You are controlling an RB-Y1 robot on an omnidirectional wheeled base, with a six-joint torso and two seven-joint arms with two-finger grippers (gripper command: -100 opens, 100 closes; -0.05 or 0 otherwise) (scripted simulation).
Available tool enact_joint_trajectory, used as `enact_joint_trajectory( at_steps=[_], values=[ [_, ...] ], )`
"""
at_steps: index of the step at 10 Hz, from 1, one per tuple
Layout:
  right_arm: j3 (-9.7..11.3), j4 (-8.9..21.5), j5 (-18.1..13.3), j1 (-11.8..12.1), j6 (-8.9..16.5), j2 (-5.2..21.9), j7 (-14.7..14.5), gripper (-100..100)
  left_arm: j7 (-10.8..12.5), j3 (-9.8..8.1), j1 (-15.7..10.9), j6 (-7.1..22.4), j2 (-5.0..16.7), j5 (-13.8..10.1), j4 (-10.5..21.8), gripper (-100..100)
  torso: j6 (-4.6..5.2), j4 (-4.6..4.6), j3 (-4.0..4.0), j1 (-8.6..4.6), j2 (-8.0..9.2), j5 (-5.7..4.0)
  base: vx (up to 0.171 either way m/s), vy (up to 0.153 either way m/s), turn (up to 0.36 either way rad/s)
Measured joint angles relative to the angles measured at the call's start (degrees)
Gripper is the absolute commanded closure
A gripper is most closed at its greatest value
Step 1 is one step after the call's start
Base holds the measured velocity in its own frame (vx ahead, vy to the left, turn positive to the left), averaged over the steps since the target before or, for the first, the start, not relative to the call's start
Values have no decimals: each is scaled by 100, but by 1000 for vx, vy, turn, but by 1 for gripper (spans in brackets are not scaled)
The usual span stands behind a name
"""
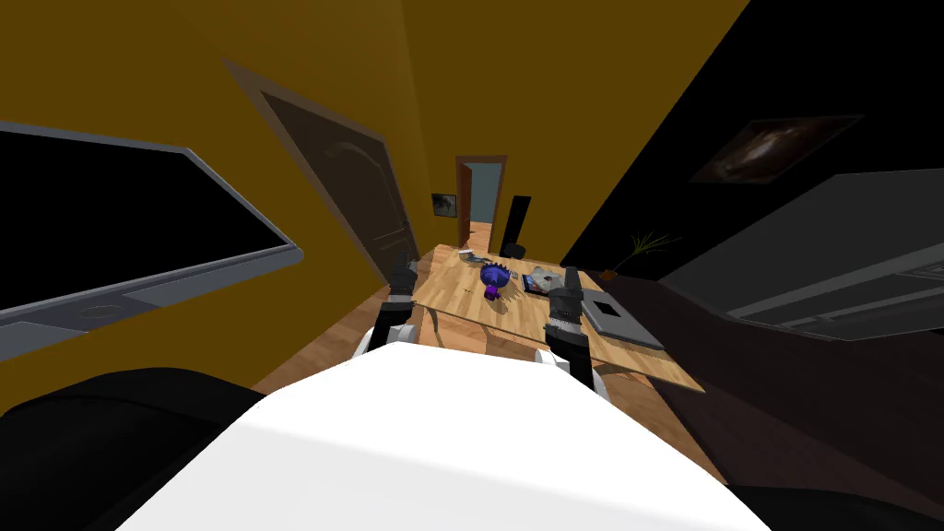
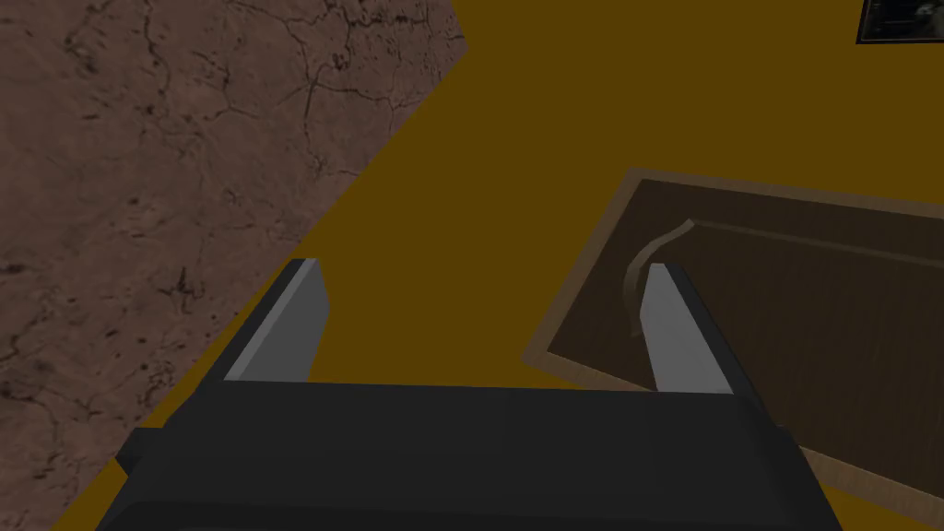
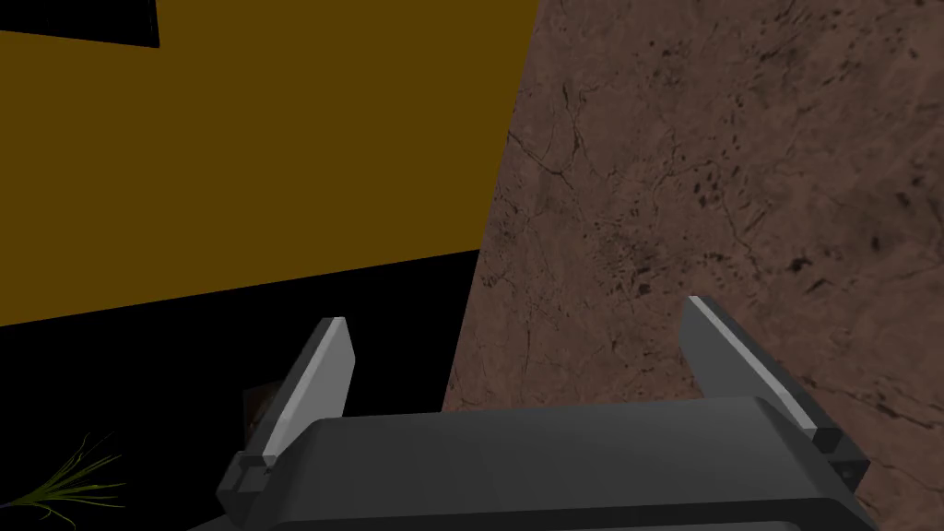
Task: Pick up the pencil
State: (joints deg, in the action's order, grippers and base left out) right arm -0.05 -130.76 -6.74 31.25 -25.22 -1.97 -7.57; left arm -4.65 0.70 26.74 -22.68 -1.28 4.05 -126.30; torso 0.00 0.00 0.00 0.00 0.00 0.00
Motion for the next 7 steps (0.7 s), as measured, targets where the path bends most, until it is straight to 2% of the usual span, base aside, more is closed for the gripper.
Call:
enact_joint_trajectory(
  at_steps=[4,7],
  values=[
    [0,0,0,-1,0,0,0,0,110,-100,-157,269,522,-196,129,-100,2,1,2,18,4,4,-9,37,-143],
    [0,0,0,-1,0,1,0,0,286,-268,-392,669,1020,-587,384,-100,3,1,2,26,3,6,-12,53,-187]
  ],
)
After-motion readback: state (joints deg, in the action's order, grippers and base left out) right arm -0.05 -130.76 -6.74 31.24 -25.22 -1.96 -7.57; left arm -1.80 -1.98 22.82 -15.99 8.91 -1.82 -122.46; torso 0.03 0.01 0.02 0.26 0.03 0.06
